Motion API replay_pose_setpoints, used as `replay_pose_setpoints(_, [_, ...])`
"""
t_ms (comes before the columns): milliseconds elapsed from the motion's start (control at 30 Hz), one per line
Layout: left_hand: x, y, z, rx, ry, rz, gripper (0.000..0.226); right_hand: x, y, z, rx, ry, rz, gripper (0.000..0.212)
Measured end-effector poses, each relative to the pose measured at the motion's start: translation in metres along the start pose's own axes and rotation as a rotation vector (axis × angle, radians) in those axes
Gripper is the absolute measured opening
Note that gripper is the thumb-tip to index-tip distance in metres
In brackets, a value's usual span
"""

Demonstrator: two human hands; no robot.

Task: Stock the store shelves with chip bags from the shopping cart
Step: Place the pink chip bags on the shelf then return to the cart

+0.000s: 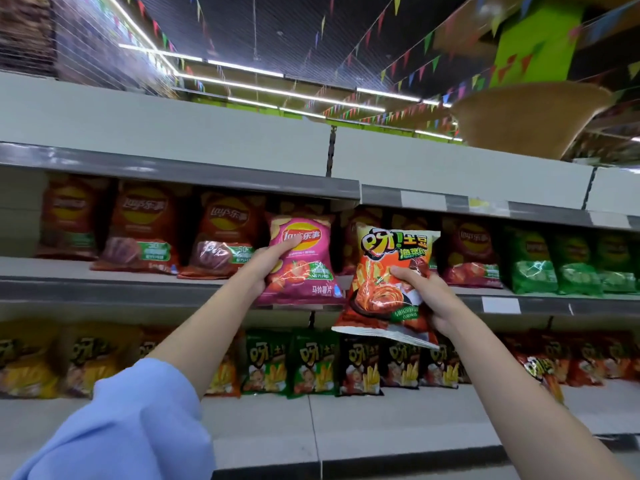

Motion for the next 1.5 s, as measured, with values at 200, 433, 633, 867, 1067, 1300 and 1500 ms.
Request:
replay_pose_setpoints(200, [0.01, 0.017, 0.056, -0.008, 0.154, 0.015, 0.065, 0.006, 0.008, 0.029, -0.013, 0.007, -0.001, 0.068])
replay_pose_setpoints(433, [0.003, 0.026, 0.096, -0.109, 0.367, 0.035, 0.056, 0.01, 0.022, 0.046, -0.032, -0.018, -0.018, 0.074])
replay_pose_setpoints(633, [-0.008, 0.021, 0.097, -0.168, 0.476, 0.155, 0.055, 0.008, 0.025, 0.052, -0.032, -0.053, 0.024, 0.055])
replay_pose_setpoints(867, [-0.014, 0.018, 0.061, -0.252, 0.641, 0.21, 0.071, 0.019, 0.028, 0.047, -0.031, -0.111, 0.075, 0.04])
replay_pose_setpoints(1067, [-0.071, 0.001, 0.014, -0.33, 0.695, 0.25, 0.058, 0.042, 0.025, 0.032, -0.007, -0.173, 0.136, 0.043])
replay_pose_setpoints(1300, [-0.195, -0.05, -0.02, -0.231, 0.318, 0.085, 0.052, 0.096, 0.02, 0.001, -0.005, -0.265, 0.157, 0.062])
replay_pose_setpoints(1500, [-0.297, -0.105, -0.045, -0.044, -0.024, 0.156, 0.103, 0.179, 0.032, -0.035, -0.055, -0.277, 0.154, 0.043])
Point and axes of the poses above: each hand's wrist, its own z-axis towards the middle knuckle, its own x-axis out of the back of the hand, y = z × x, the point moved 5 cm from there along z, towards the middle knuckle, and after that the axes turned 9 degrees about x, right-handed, at the moved point
